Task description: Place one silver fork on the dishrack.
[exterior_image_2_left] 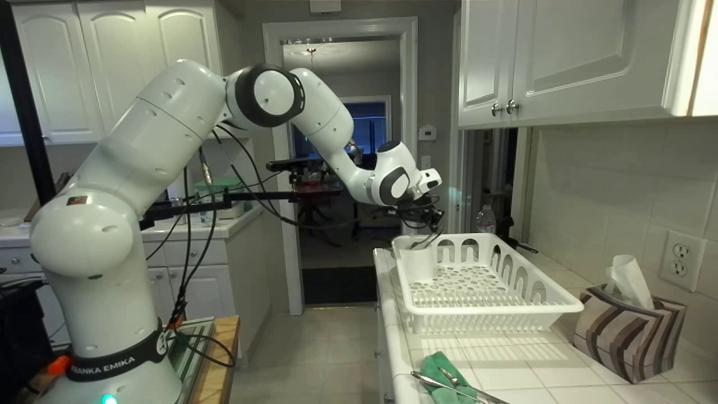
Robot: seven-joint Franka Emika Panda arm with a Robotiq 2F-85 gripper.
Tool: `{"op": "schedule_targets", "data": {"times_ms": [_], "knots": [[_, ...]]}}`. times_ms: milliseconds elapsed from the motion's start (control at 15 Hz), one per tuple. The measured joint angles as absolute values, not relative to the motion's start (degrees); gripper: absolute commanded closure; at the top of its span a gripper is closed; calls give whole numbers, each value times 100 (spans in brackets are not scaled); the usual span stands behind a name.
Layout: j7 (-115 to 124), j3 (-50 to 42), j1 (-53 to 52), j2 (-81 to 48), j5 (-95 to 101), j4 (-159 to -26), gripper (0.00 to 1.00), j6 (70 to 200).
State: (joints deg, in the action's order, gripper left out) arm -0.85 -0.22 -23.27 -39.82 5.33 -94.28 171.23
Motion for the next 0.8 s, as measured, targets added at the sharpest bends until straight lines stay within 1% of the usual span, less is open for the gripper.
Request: {"op": "schedule_targets", "data": {"times_ms": [400,800], "knots": [[-85,4,-2328,-3909,575,-9509,99,17125],[-85,4,-2312,-3631,582,-9963,99,17261]]}}
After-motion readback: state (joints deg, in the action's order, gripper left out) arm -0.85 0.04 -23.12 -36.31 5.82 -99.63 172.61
